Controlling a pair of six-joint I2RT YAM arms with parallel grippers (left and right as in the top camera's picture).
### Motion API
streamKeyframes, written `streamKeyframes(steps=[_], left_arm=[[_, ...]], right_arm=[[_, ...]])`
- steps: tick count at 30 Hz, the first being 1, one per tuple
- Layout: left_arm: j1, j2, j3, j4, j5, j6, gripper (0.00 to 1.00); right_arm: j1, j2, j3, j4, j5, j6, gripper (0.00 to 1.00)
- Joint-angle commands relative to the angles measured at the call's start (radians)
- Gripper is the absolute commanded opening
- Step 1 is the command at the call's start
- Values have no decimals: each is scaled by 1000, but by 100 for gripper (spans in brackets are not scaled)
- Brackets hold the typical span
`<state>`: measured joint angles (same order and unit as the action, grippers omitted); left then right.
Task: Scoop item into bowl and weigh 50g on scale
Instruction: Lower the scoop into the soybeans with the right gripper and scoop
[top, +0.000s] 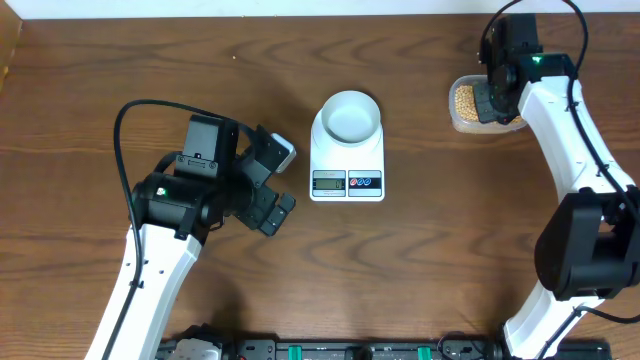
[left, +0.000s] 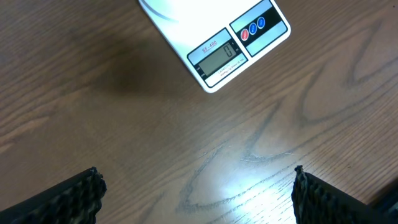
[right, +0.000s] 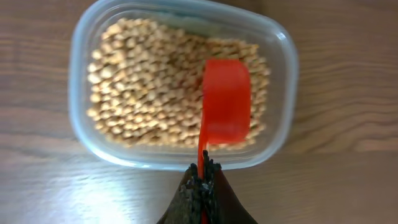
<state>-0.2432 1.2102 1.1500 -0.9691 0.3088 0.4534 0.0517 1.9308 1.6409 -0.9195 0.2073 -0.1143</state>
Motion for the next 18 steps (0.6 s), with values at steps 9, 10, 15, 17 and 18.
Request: streamKeyframes(steps=[9,10,15,17,18], left_arm=[[0,5,2,-2,-4,17,98],[0,5,2,-2,-4,17,98],[0,5,2,-2,-4,17,98],[0,5,2,-2,-4,17,98],[0,5,2,-2,-4,17,98]], right_arm=[[-72,23,19,-34,-166,5,1],[-74,32,19,-35,-166,5,1],[-80,76,19,-32,-169,5,1],[-84,94,19,-26,-172,9,1],[-87,102,19,-23,-177,9,1]])
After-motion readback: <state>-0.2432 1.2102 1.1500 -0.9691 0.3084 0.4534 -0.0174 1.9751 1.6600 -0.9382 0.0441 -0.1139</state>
